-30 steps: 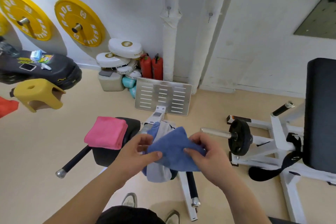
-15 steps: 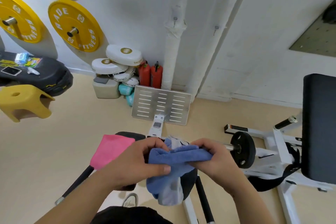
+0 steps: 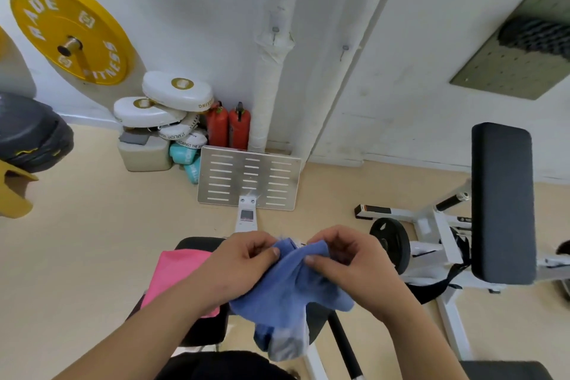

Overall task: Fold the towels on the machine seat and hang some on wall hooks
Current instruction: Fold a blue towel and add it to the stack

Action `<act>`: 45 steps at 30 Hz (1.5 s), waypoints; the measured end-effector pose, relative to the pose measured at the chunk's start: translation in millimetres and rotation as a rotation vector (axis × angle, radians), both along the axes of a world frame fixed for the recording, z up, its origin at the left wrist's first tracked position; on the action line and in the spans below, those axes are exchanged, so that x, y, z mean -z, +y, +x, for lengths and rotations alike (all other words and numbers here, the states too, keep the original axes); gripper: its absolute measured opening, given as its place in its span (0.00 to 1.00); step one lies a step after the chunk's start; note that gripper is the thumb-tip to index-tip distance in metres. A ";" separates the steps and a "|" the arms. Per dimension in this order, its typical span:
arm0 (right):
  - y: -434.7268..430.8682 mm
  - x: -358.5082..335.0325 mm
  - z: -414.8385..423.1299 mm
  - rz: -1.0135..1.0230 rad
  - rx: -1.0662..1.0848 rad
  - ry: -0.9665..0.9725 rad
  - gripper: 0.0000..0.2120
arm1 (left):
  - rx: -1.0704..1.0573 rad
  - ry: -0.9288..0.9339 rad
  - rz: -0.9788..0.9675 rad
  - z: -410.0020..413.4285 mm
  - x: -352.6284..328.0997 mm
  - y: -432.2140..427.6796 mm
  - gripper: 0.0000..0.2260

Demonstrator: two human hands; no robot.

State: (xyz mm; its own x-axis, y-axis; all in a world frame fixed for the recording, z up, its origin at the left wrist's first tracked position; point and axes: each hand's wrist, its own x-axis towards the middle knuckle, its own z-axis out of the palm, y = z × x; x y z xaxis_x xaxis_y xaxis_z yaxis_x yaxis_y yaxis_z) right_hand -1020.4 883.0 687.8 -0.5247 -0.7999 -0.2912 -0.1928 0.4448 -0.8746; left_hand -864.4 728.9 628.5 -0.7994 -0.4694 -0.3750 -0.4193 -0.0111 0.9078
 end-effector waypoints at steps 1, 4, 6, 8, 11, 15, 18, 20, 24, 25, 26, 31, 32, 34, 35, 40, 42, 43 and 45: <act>1.2 -1.0 -0.7 -0.023 0.005 -0.007 0.07 | -0.032 0.005 -0.008 -0.8 1.8 1.5 0.09; 2.6 -1.8 -2.7 -0.061 0.001 0.035 0.08 | -0.095 0.034 -0.023 0.3 1.8 6.3 0.08; 1.3 -3.0 -2.7 -0.056 -0.025 0.017 0.08 | -0.110 0.079 -0.028 0.7 -2.0 8.6 0.09; -0.6 -2.6 -1.0 -0.040 -0.078 -0.027 0.08 | -0.096 0.151 -0.027 0.6 -10.0 14.8 0.11; -4.4 -0.6 1.9 -0.018 -0.104 0.030 0.06 | -0.084 0.213 -0.007 1.7 -20.5 26.5 0.12; -1.2 7.4 2.8 -0.106 0.000 0.100 0.14 | -0.030 0.194 -0.056 11.0 -22.3 34.0 0.12; 2.5 11.8 3.8 -0.039 -0.135 0.211 0.23 | -0.010 0.189 -0.025 17.4 -23.7 34.6 0.12; 0.6 14.3 4.8 -0.003 -0.226 0.203 0.18 | -0.016 0.206 0.019 21.7 -27.3 32.8 0.12; -10.6 30.1 8.7 -0.043 -0.191 0.241 0.04 | 0.013 0.151 0.051 39.1 -21.4 16.7 0.15; -14.4 34.6 11.1 -0.048 -0.167 0.268 0.04 | 0.036 0.100 0.024 44.7 -16.7 12.4 0.17; -18.1 38.8 13.7 -0.049 -0.140 0.278 0.07 | 0.055 0.057 0.007 50.1 -11.5 8.5 0.17; -37.4 52.7 27.4 0.014 0.047 0.110 0.16 | -0.024 0.077 0.278 74.6 21.2 -4.2 0.14; -41.8 58.7 30.4 0.039 0.090 0.076 0.17 | -0.078 0.099 0.324 79.4 29.4 -6.5 0.14; -50.9 70.8 36.7 0.092 0.153 0.034 0.20 | -0.186 0.114 0.388 86.4 42.9 -10.0 0.16; -55.2 75.6 40.7 0.123 0.163 0.021 0.22 | -0.236 0.108 0.415 89.2 49.5 -11.6 0.15; -78.2 103.2 68.5 0.308 0.166 -0.057 0.21 | -0.383 -0.032 0.424 102.9 69.9 -16.0 0.10; -90.6 122.9 81.1 0.342 0.169 -0.105 0.22 | -0.419 -0.100 0.382 111.2 77.5 -18.9 0.14; -96.7 131.5 87.2 0.360 0.165 -0.147 0.22 | -0.460 -0.125 0.345 115.9 82.2 -22.3 0.14; -105.5 146.9 98.2 0.392 0.150 -0.281 0.21 | -0.543 -0.157 0.283 126.3 89.0 -32.5 0.10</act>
